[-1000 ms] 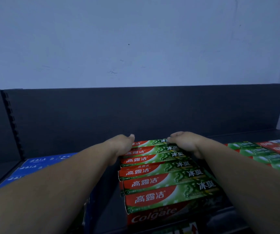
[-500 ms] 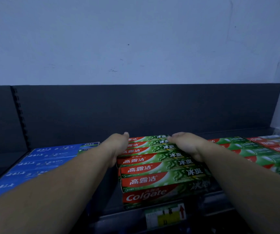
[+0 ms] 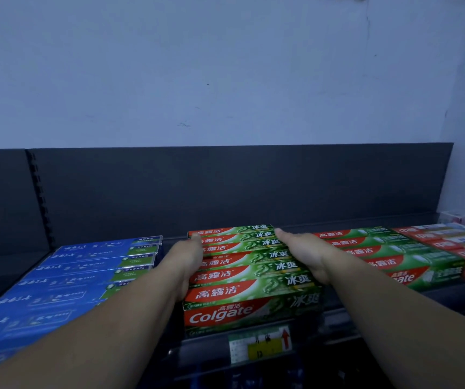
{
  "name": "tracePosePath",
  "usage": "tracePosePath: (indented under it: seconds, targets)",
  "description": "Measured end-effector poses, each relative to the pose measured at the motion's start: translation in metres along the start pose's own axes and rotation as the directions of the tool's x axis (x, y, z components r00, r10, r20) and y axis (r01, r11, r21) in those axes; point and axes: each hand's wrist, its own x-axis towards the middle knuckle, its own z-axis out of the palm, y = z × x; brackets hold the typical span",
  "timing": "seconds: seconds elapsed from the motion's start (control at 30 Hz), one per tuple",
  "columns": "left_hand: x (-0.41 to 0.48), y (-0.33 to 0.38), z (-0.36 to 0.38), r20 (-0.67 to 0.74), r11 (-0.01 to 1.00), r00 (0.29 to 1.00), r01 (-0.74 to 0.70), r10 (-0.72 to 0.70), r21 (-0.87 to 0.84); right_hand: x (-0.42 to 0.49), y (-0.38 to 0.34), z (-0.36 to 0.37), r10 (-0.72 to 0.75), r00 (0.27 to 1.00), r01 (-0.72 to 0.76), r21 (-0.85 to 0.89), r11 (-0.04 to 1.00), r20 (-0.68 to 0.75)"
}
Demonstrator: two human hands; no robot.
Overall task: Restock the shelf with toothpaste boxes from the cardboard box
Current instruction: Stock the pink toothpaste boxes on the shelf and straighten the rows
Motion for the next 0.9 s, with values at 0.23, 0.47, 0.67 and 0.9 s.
tracePosePath:
  seconds: [0.23,0.47,0.67,0.9]
  targets:
    - [0.003,-0.002,0.003,-0.014,0.999,1.000,0.005,-0.006,-0.051,-0.002,0.000,-0.002,0.043,0.998,-0.042,-0.047,0.998,0.036]
    - [0.020,0.007,-0.004,-0.045,0.999,0.999,-0.028,0.026,-0.045,0.013,-0.009,-0.006,0.033,0.999,-0.033,-0.032,0.999,-0.015]
    - [0.041,0.020,-0.003,-0.039,0.999,0.999,-0.034,0.035,0.029,0.026,-0.021,-0.004,0.029,0.999,-0.032,-0.077,0.997,-0.038]
    - [0.050,0.026,0.001,0.027,1.000,1.000,-0.008,0.007,0.021,0.024,-0.027,0.010,0.026,0.999,-0.022,-0.156,0.988,0.024]
